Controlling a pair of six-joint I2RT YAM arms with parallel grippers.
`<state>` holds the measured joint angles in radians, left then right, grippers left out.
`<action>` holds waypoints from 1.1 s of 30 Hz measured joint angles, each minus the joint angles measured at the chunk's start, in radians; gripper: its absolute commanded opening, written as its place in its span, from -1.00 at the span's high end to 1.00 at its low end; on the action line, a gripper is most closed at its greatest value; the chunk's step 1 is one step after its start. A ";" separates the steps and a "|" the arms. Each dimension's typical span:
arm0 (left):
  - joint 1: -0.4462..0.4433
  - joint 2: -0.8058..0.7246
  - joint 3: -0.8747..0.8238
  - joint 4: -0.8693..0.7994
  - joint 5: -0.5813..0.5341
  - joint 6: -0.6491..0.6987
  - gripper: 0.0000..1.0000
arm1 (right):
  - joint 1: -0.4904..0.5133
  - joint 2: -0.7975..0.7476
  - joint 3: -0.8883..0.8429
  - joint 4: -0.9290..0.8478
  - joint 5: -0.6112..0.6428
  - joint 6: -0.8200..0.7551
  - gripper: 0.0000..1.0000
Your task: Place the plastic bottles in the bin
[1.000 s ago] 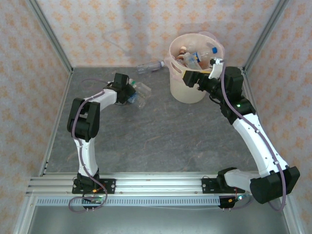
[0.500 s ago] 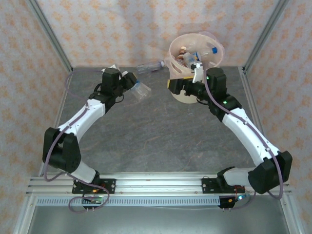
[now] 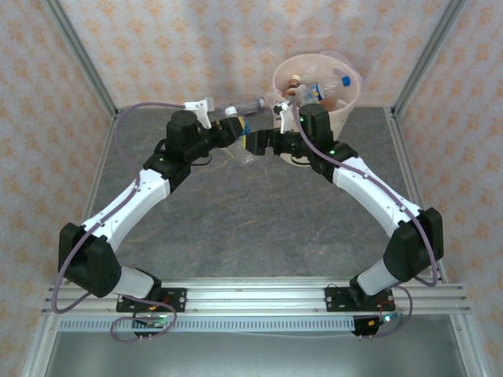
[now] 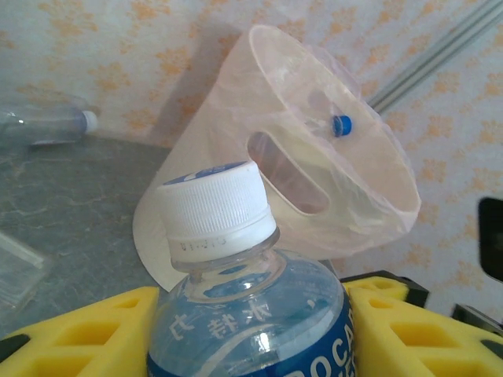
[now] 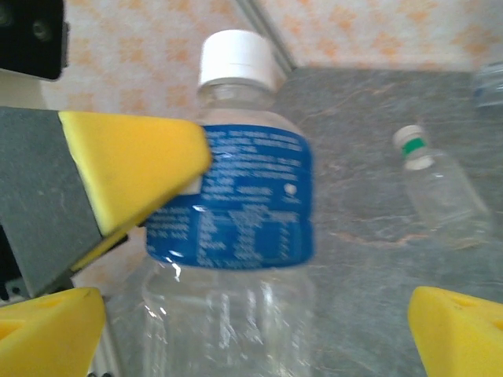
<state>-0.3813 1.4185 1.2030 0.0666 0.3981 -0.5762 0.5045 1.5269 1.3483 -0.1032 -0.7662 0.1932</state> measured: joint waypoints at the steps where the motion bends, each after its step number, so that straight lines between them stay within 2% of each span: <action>1: -0.003 0.000 0.000 0.006 0.010 0.001 0.10 | 0.003 0.010 0.006 0.005 -0.018 0.007 -0.98; 9: -0.003 0.022 0.035 0.053 0.043 -0.008 0.09 | 0.005 0.036 0.023 0.015 -0.054 0.023 -1.00; 12: -0.012 0.034 0.060 0.074 0.056 -0.010 0.09 | 0.006 0.049 0.025 0.014 -0.075 0.021 -0.93; 23: -0.018 0.042 0.070 0.085 0.075 -0.003 0.05 | 0.012 0.060 0.028 -0.017 -0.119 -0.045 -0.09; 25: -0.018 0.042 0.072 0.084 0.081 -0.001 -0.10 | 0.012 0.053 0.028 -0.031 -0.106 -0.055 0.01; 28: -0.019 0.042 0.080 0.079 0.095 -0.010 -0.59 | 0.015 0.041 0.036 -0.063 -0.077 -0.076 0.07; 31: -0.018 0.032 0.083 0.077 0.077 -0.021 -0.97 | 0.023 0.037 0.067 -0.125 0.027 -0.114 0.11; 33: -0.018 -0.002 0.053 0.085 0.044 -0.023 -1.00 | 0.021 0.037 0.093 -0.171 0.105 -0.140 0.11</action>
<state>-0.3996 1.4166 1.2564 0.1520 0.4423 -0.5995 0.5251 1.5635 1.4414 -0.2741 -0.6617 0.0536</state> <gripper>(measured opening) 0.987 0.613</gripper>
